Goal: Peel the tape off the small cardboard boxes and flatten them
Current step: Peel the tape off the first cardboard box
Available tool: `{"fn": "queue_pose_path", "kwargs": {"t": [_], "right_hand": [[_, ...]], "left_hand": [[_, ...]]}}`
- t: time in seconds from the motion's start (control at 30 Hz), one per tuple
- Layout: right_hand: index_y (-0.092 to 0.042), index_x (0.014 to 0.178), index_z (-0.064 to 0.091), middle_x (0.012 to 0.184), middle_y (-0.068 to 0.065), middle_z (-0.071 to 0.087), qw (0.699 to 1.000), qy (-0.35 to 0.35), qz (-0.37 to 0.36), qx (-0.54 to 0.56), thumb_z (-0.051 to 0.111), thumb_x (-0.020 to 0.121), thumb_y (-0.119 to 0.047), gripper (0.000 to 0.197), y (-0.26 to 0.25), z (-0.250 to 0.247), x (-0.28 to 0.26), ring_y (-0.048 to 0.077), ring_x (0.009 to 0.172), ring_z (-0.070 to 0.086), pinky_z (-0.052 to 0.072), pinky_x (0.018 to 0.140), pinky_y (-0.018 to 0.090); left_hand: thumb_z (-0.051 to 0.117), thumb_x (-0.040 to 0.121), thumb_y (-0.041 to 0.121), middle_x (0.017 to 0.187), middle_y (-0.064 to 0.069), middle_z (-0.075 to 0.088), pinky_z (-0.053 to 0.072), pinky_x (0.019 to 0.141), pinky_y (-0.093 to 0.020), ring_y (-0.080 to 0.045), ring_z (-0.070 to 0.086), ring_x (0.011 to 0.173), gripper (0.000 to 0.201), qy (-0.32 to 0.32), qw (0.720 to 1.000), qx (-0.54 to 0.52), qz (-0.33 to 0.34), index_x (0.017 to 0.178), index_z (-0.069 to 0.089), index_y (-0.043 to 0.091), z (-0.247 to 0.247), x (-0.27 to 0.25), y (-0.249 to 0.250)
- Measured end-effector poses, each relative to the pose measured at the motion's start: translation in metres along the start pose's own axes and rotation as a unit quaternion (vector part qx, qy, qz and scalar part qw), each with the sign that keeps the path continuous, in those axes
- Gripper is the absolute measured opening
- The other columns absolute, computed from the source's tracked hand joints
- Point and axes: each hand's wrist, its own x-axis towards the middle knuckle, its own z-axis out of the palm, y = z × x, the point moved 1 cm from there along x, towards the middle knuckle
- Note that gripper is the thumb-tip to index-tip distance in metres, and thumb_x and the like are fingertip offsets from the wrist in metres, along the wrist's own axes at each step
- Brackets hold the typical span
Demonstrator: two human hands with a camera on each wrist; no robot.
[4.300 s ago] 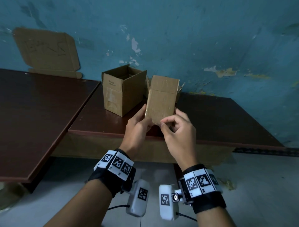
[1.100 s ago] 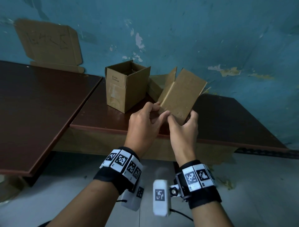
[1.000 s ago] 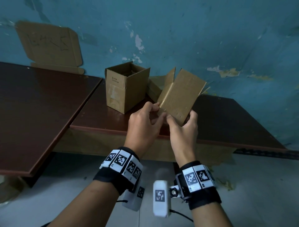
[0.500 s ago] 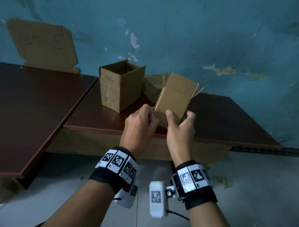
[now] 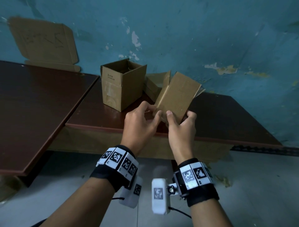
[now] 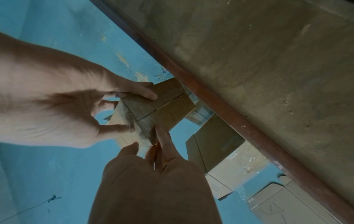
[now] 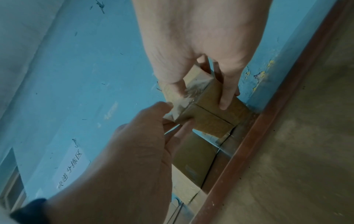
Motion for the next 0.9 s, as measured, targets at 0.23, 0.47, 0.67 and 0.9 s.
{"fn": "queue_pose_path", "kwargs": {"t": [0.23,0.47,0.67,0.9], "right_hand": [[-0.012,0.134,0.043,0.117,-0.002,0.064,0.999,-0.019,0.021,0.03,0.075,0.097,-0.039,0.056,-0.002,0.003,-0.004,-0.003,0.096,0.061,0.049,0.066,0.008],[-0.018,0.139,0.039,0.133,-0.002,0.057,0.995,-0.048,0.048,0.077,0.076,0.09,-0.058,0.073,-0.01,0.006,-0.011,0.012,0.118,0.058,0.046,0.084,0.017],[-0.018,0.14,0.039,0.131,-0.003,0.06,0.995,-0.042,0.053,0.072,0.08,0.088,-0.056,0.077,-0.006,0.007,-0.01,0.0,0.108,0.06,0.046,0.08,0.011],[-0.014,0.146,0.033,0.141,-0.003,0.054,0.993,-0.032,0.082,0.081,0.079,0.085,-0.063,0.091,-0.007,0.007,-0.009,0.008,0.117,0.056,0.045,0.088,0.017]], "left_hand": [[0.069,0.098,0.005,0.125,0.001,0.076,0.062,0.08,-0.029,-0.004,0.074,0.1,0.01,0.021,0.999,-0.003,0.031,0.095,0.061,0.008,0.0,0.003,-0.002],[0.071,0.092,-0.001,0.116,-0.001,0.075,0.061,0.078,-0.023,0.002,0.069,0.114,0.016,0.029,0.999,-0.011,0.039,0.085,0.058,0.004,-0.002,0.004,-0.002],[0.074,0.096,0.004,0.117,-0.001,0.075,0.063,0.079,-0.034,-0.002,0.072,0.109,0.017,0.02,0.999,-0.02,0.041,0.085,0.06,0.004,0.001,0.003,-0.004],[0.075,0.094,0.003,0.113,-0.002,0.076,0.063,0.079,-0.037,-0.003,0.071,0.111,0.019,0.019,0.998,-0.03,0.057,0.084,0.058,0.001,0.0,0.003,-0.001]]}}
